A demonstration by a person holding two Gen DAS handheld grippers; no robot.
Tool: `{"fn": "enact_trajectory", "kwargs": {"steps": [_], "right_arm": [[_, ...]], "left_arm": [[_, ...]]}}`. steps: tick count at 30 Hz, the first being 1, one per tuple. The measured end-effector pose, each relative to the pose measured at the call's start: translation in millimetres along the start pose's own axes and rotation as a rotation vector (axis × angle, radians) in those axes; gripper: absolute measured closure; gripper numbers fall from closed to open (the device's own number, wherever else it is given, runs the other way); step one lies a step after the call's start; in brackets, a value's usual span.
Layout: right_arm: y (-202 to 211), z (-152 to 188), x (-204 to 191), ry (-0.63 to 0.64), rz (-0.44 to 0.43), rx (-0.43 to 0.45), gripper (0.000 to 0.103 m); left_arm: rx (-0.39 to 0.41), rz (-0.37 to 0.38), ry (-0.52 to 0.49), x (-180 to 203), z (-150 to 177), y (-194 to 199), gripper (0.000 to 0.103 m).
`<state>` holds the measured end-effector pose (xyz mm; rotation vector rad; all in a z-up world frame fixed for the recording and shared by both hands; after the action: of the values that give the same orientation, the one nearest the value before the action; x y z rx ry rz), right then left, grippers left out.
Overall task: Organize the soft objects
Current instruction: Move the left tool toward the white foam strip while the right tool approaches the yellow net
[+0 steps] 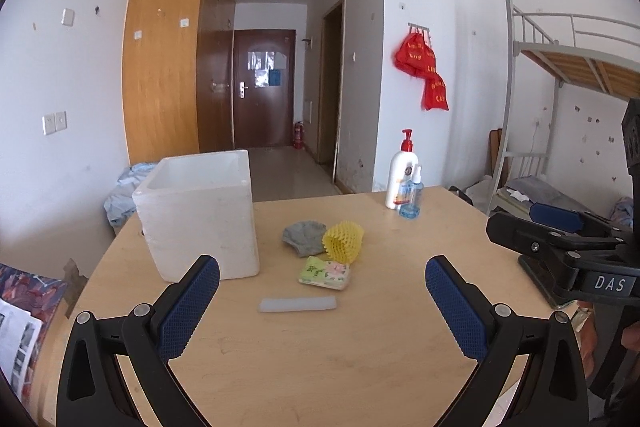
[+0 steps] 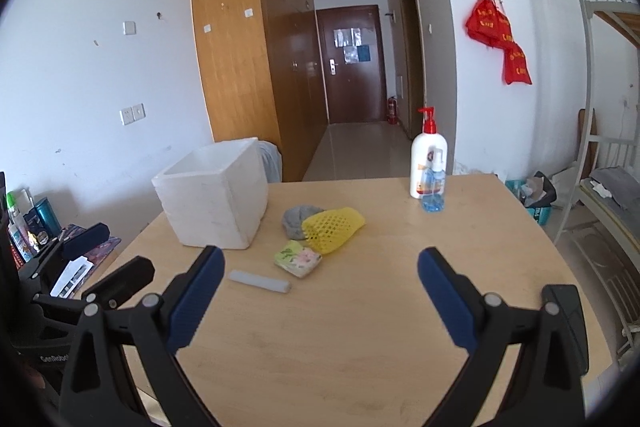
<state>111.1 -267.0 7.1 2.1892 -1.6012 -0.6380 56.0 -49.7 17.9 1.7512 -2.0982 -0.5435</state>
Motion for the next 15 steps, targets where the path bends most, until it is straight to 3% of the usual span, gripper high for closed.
{"fn": "enact_trajectory", "kwargs": {"steps": [15], "right_arm": [[-49.9, -12.3, 3.5, 0.013, -0.001, -0.086, 0.004]], "left_arm": [[-0.063, -0.015, 0.012, -12.6, -5.1, -48.9, 0.0]]}}
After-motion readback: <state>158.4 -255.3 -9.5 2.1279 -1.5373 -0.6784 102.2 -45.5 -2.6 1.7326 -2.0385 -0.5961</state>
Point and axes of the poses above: each gripper's, at about its wrist camera, not at the fingertips, and y roughly against the way its jaws point, x to its right, z to its underside, the point moved 2 cm from there along -y, roughly the way its jaws point, and after that the axes turned 8 degrees about -x, right-handed, at the moved point
